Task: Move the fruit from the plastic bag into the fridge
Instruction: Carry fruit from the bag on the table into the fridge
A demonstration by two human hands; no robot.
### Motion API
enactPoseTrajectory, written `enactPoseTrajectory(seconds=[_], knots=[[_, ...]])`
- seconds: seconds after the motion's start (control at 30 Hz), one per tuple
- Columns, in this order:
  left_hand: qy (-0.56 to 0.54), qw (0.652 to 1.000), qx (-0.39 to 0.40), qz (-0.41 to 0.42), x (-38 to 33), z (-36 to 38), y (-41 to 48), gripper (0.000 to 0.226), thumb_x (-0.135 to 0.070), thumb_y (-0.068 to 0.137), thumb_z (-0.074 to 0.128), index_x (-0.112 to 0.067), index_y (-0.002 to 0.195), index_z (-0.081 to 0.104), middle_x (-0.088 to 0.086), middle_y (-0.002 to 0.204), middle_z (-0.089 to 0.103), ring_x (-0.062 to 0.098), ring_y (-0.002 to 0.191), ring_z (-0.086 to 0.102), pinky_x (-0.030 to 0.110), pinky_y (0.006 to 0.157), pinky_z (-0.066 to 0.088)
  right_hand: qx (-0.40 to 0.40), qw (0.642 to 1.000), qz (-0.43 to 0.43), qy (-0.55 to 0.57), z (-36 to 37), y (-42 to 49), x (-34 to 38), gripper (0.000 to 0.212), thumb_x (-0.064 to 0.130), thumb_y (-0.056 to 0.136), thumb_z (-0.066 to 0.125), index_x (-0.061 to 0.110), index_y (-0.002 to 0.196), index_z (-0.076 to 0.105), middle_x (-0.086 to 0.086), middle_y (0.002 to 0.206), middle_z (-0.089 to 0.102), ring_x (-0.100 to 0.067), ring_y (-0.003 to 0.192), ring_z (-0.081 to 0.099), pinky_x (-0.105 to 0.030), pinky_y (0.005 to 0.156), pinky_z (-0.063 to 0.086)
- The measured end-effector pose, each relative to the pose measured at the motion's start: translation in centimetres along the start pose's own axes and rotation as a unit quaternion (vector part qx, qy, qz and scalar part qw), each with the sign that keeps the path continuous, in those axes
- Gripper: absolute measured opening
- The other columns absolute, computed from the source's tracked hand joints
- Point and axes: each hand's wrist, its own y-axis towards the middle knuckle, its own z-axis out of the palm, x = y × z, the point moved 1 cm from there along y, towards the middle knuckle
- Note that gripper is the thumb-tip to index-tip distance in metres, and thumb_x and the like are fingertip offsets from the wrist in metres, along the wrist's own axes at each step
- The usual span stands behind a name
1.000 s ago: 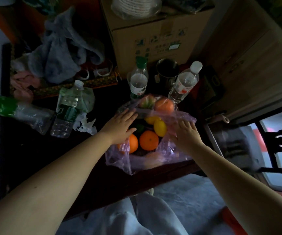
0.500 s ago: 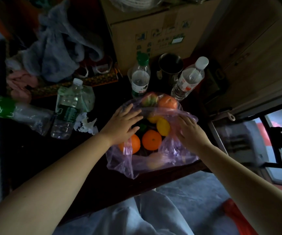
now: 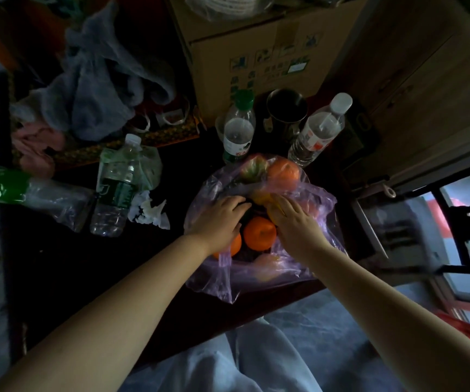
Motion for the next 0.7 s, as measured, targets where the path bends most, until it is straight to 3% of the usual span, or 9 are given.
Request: enactPoseTrajectory(seconds=[0.13,0.3,0.43,0.5,0.6,0.7], knots=[[-0.014,0.999,0.032,-0.041,0.1,0.1,1.0,0.058,-0.023,0.090,0.055,-0.017,0.143,0.034,0.003,0.145,0.034,0.025,0.133,0.033,0.040,0.104,0.037,0.030,0.999,0.030,-0.002,0.3,0.4,0.1,0.077,-0.005,0.062,0.075,0.007,0.134,0.049,-0.017,0.140,0.046,-0.036,0.126,0.047,-0.047,0.095,0.046],[-0.033,0.995,0.046,-0.086,0.0,0.5,1.7,0.059,-0.025,0.088,0.058,-0.017,0.141,0.035,0.005,0.140,0.039,0.026,0.131,0.036,0.044,0.100,0.041,0.047,0.997,0.055,-0.025,0.2,0.4,0.3,0.077,-0.003,0.070,0.071,0.010,0.140,0.042,-0.014,0.148,0.035,-0.034,0.135,0.036,-0.042,0.103,0.039],[-0.039,0.993,0.029,-0.106,-0.2,0.4,2.1,0.059,-0.023,0.086,0.062,-0.017,0.140,0.039,0.007,0.137,0.043,0.027,0.127,0.040,0.042,0.099,0.041,0.082,0.994,0.074,-0.017,0.5,0.5,0.4,0.080,0.001,0.078,0.065,0.013,0.148,0.026,-0.011,0.156,0.019,-0.031,0.142,0.019,-0.040,0.110,0.028],[-0.025,0.994,0.042,-0.099,-0.3,0.3,2.3,0.054,-0.021,0.087,0.062,-0.016,0.137,0.044,0.008,0.134,0.044,0.028,0.125,0.042,0.042,0.099,0.041,0.075,0.994,0.077,-0.022,0.6,0.5,0.5,0.080,0.002,0.076,0.068,0.013,0.146,0.030,-0.011,0.154,0.023,-0.031,0.140,0.024,-0.041,0.107,0.032],[0.004,0.996,0.047,-0.078,-0.4,-0.1,2.5,0.045,-0.019,0.088,0.060,-0.014,0.131,0.050,0.009,0.128,0.047,0.030,0.120,0.044,0.042,0.096,0.042,0.043,0.996,0.082,-0.016,0.9,0.2,0.5,0.081,-0.002,0.057,0.081,0.010,0.131,0.053,-0.017,0.139,0.047,-0.038,0.125,0.047,-0.046,0.093,0.046],[0.010,0.997,0.046,-0.059,-0.2,-0.3,2.3,0.042,-0.021,0.088,0.061,-0.013,0.128,0.052,0.010,0.124,0.048,0.030,0.118,0.046,0.043,0.093,0.043,0.016,0.996,0.087,-0.002,0.6,-0.4,0.7,0.076,-0.002,0.061,0.078,0.011,0.131,0.053,-0.017,0.138,0.048,-0.038,0.125,0.048,-0.047,0.094,0.045]])
